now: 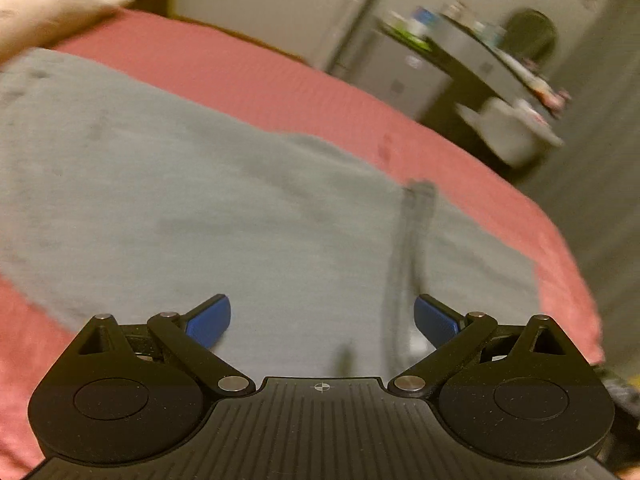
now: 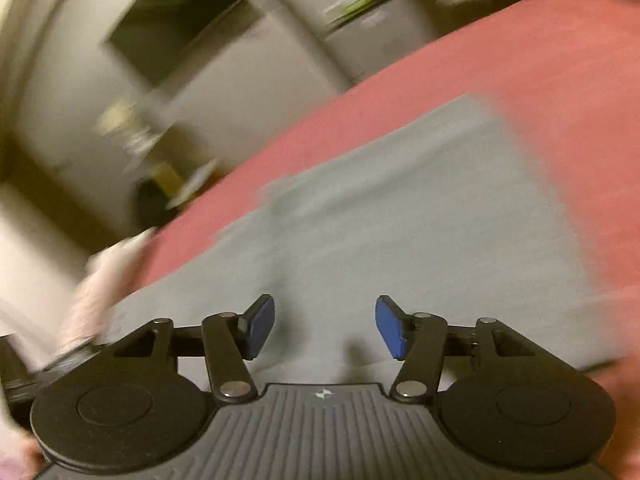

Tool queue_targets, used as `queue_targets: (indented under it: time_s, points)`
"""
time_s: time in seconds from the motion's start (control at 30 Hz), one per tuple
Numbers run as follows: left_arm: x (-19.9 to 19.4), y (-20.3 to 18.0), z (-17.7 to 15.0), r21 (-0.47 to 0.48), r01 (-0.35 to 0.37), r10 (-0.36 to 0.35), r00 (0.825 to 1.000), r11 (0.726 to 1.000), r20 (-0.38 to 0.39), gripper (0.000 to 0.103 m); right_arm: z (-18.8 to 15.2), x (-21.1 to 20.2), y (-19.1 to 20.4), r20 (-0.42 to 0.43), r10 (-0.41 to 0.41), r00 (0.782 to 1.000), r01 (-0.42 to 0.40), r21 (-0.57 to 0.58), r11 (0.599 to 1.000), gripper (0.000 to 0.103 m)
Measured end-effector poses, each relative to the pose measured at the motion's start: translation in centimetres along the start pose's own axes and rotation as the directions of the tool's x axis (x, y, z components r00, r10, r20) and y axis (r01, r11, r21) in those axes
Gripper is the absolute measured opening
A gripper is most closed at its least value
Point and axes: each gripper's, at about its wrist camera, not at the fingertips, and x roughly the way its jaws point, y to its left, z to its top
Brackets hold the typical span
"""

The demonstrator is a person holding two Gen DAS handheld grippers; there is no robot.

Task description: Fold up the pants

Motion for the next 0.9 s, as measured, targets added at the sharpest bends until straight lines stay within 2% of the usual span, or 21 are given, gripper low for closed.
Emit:
queue_targets:
  time_s: [0.03, 0.07, 0.1, 0.13, 0.2, 0.23, 0.33, 0.37, 0.43, 0.5, 0.53, 0.57, 0.6, 0.63, 0.8, 0.9]
  points:
    - [1.1, -0.8, 0.4, -0.007, 0.040, -0.040, 0.999, 0.999, -0.035, 0.101, 0.2, -0.8, -1.3, 0.018, -0.072, 0.997, 0.072, 0.026, 0.997, 0.059]
    - [2.4, -1.5, 0.7, -0.016, 0.082, -0.083, 0.994, 0.997, -0.077, 0.101, 0.3, -1.1, -2.2, 0.020, -0.102, 0.995, 0.101, 0.070, 0.992, 0.059]
    - [3.6, -2.2, 0.9, -0.024, 0.112, -0.114, 0.987, 0.993, -0.117, 0.101, 0.2, -1.5, -3.8, 0.016, -0.085, 0.996, 0.082, 0.146, 0.986, 0.059]
    - [5.0, -2.8, 1.2, -0.027, 0.125, -0.127, 0.980, 0.992, -0.154, 0.100, 0.0, -1.7, -5.1, 0.019, -0.033, 0.999, 0.028, 0.226, 0.974, 0.059]
    - [7.3, -3.8, 1.5, -0.003, 0.110, -0.109, 0.974, 0.994, -0.201, 0.094, -0.7, -1.7, -6.5, 0.039, 0.021, 0.999, -0.032, 0.315, 0.949, 0.059]
    - [8.3, -4.2, 1.6, 0.012, 0.103, -0.098, 0.971, 0.995, -0.220, 0.085, -1.0, -1.5, -7.0, 0.040, 0.033, 0.999, -0.044, 0.332, 0.942, 0.059]
    - [10.6, -5.0, 1.6, 0.021, 0.110, -0.100, 0.955, 0.994, -0.281, 0.079, -1.2, -1.2, -6.6, 0.021, 0.029, 0.999, -0.035, 0.322, 0.946, 0.060]
    - [11.0, -5.2, 1.5, 0.029, 0.114, -0.101, 0.953, 0.993, -0.286, 0.079, -1.2, -1.1, -6.3, 0.011, 0.020, 1.000, -0.022, 0.306, 0.952, 0.060]
    - [11.5, -6.0, 1.5, 0.055, 0.123, -0.102, 0.951, 0.991, -0.293, 0.069, -1.3, -0.5, -5.9, -0.004, 0.008, 1.000, -0.006, 0.281, 0.960, 0.060]
    - [12.4, -6.6, 1.6, 0.079, 0.109, -0.080, 0.948, 0.991, -0.307, 0.066, -1.0, 0.0, -5.8, -0.017, -0.008, 1.000, 0.012, 0.265, 0.964, 0.060]
    - [12.6, -7.0, 1.4, 0.107, 0.101, -0.064, 0.950, 0.989, -0.307, 0.060, -0.8, -0.2, -5.8, -0.021, -0.013, 1.000, 0.018, 0.257, 0.966, 0.060]
    - [12.7, -7.5, 1.2, 0.143, 0.083, -0.038, 0.955, 0.986, -0.294, 0.054, -0.7, -0.1, -5.8, -0.024, -0.017, 1.000, 0.022, 0.252, 0.967, 0.060]
    - [12.7, -8.1, 1.0, 0.175, 0.063, -0.012, 0.960, 0.983, -0.281, 0.035, -0.7, 0.0, -5.6, -0.026, -0.021, 0.999, 0.027, 0.250, 0.968, 0.060]
    - [12.6, -8.3, 0.8, 0.190, 0.063, -0.009, 0.962, 0.980, -0.272, 0.021, -0.8, -0.1, -5.6, -0.026, -0.022, 0.999, 0.027, 0.249, 0.968, 0.060]
    - [11.3, -8.4, 1.2, 0.191, 0.087, -0.040, 0.971, 0.978, -0.236, 0.017, -0.8, -1.2, -5.8, 0.013, -0.017, 1.000, 0.013, 0.255, 0.967, 0.061]
    - [9.9, -8.6, 1.7, 0.199, 0.111, -0.067, 0.974, 0.974, -0.217, 0.017, -0.6, -2.8, -4.9, 0.061, -0.075, 0.995, 0.063, 0.178, 0.982, 0.070]
